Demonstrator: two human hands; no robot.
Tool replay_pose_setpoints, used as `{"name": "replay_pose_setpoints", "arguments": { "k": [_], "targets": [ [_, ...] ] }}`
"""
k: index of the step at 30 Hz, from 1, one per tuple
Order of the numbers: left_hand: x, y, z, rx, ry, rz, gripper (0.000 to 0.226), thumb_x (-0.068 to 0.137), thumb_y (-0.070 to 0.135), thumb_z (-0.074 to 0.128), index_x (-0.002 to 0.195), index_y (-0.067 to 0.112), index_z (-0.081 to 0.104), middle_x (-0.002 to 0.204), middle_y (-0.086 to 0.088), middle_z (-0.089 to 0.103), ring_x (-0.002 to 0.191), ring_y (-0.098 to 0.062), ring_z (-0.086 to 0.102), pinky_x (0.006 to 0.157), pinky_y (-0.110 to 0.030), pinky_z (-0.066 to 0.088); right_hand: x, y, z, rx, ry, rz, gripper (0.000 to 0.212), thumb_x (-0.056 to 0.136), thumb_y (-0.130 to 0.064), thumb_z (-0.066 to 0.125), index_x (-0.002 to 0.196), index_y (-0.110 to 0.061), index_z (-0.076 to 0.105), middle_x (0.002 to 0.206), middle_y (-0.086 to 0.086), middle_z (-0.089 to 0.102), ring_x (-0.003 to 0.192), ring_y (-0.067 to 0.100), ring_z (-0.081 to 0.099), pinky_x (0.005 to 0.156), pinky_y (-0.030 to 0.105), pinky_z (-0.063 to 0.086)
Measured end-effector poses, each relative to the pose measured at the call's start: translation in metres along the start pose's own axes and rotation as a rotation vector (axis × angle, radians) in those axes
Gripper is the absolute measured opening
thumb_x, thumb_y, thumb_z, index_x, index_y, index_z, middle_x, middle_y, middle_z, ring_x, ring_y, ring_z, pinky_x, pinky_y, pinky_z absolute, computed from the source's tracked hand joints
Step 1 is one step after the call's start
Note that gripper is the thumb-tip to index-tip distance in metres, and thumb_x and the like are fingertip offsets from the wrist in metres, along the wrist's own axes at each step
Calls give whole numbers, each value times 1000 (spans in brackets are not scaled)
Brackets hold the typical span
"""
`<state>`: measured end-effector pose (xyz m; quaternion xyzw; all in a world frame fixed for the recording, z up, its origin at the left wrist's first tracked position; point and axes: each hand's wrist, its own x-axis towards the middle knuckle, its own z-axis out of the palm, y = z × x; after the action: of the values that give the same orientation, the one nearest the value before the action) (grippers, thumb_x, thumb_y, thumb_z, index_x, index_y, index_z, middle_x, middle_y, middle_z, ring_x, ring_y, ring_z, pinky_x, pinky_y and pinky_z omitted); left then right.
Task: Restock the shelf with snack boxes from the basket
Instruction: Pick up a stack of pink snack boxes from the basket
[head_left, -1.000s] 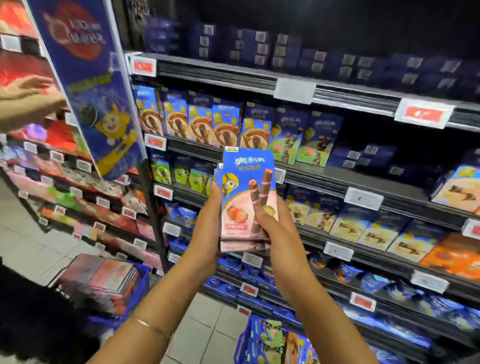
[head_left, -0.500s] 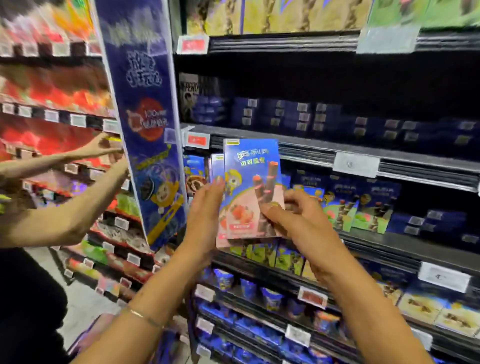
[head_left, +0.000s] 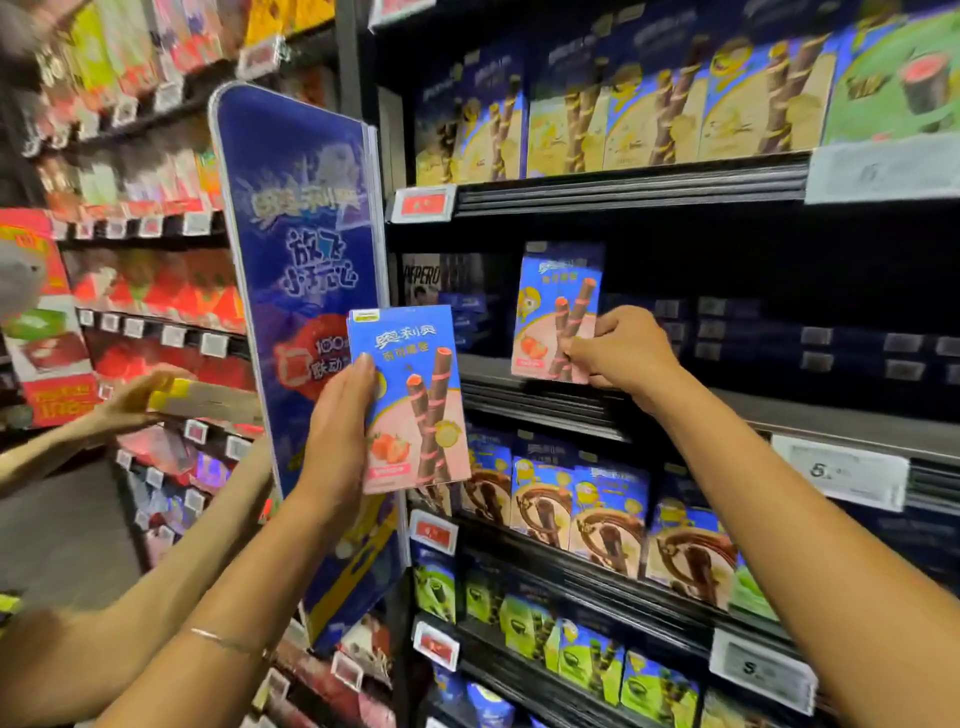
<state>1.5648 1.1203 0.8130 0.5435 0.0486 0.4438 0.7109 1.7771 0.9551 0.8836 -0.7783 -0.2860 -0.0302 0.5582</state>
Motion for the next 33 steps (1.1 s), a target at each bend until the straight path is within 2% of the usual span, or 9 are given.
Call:
{"name": "replay_pose_setpoints", "arguments": {
  "k": [6,11,15,17,21,24,28,30,33],
  "targets": [
    [32,-6,7,12,-3,-9,74,87,62,65,136,7,66,136,-17,70,118,-40,67,116,-69,41,76,4,51,-415,5,-65,34,86,-36,72,90,-7,54,113,22,66,104,39,63,71,32,39],
    [59,-3,12,-8,-13,-2,71,93,59,59,138,5,64,137,-18,70,132,-51,59,115,-71,41,118,13,81,-564,-86,-11,30,95,-18,51,68,-6,55,108,22,69,80,30,52,72,31,39],
    [74,-3,12,-47,-63,-12,80,93,58,58,144,-3,54,145,-28,61,138,-57,50,115,-76,36,144,22,94,-501,-145,65,31,97,-20,53,118,-1,67,128,20,63,114,35,61,80,28,42],
    [80,-2,10,-63,-88,-13,79,94,57,57,144,-4,55,143,-28,63,137,-59,50,115,-76,36,151,25,99,-484,-159,73,35,93,-17,58,125,-2,65,128,19,64,119,34,60,79,26,38],
    [92,-6,3,-40,-87,-30,63,98,55,53,131,4,66,137,-25,68,133,-57,54,114,-75,37,162,25,111,-534,-131,44,34,90,-18,60,121,-6,65,120,19,64,111,35,62,77,27,38],
    [94,-7,3,-9,-101,-28,52,97,58,54,122,15,72,128,-16,75,122,-46,64,113,-72,42,163,19,120,-619,-123,88,13,90,-18,61,91,-5,64,100,16,62,74,27,59,56,23,37],
    [94,-5,5,-35,-105,-39,56,96,61,56,121,12,69,131,-24,71,126,-55,60,111,-74,42,162,10,126,-715,-10,24,34,86,-14,67,119,-5,65,106,18,67,89,32,66,67,29,45],
    [94,-4,6,-39,-103,-49,55,91,59,55,118,13,70,131,-25,71,126,-56,60,110,-73,42,157,8,127,-721,-37,36,25,87,-12,66,111,-3,66,94,15,63,72,27,59,66,28,45],
    [92,-5,6,-47,-104,-68,61,89,57,54,123,8,67,131,-26,70,121,-53,63,109,-70,45,142,3,121,-735,-80,40,8,93,-12,59,97,-6,59,100,18,64,81,30,58,68,30,44]
  ]
}}
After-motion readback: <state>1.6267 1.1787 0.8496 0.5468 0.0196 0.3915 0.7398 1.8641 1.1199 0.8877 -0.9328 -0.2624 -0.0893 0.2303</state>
